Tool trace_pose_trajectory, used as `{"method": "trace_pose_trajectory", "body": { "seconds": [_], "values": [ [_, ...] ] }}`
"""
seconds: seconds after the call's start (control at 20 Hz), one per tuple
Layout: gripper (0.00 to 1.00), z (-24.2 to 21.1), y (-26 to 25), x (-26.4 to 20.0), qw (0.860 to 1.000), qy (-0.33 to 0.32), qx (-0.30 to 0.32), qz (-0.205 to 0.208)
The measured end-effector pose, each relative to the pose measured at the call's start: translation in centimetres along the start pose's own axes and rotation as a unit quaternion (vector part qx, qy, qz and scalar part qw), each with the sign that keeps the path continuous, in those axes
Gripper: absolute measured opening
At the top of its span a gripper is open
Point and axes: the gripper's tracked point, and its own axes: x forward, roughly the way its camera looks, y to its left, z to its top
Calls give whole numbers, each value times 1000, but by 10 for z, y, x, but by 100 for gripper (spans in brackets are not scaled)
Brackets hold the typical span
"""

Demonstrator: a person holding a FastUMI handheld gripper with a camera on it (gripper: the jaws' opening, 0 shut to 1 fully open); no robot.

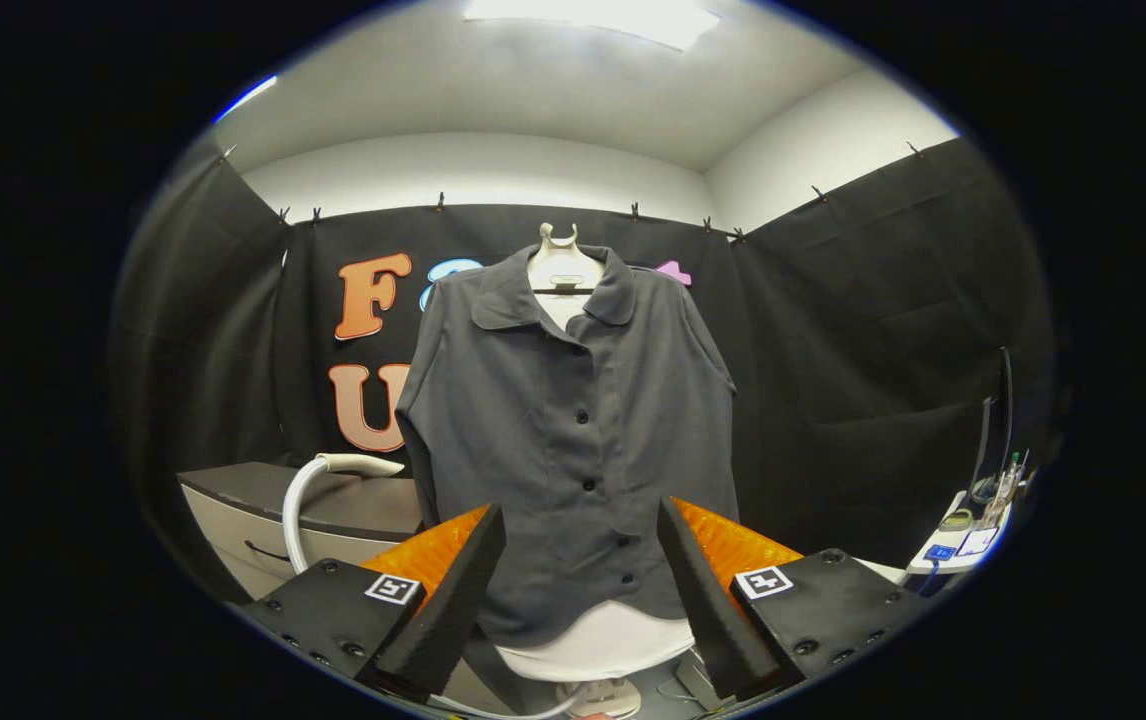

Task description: Iron the clothes twice with a garment steamer, once on the left side and once on the right side.

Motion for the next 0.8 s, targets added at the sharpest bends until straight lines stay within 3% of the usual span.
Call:
{"method": "trace_pose_trajectory", "body": {
  "seconds": [0.8],
  "values": [
    [99, -5, -2, 0, 1000, 8, 0, -4]
  ]
}}
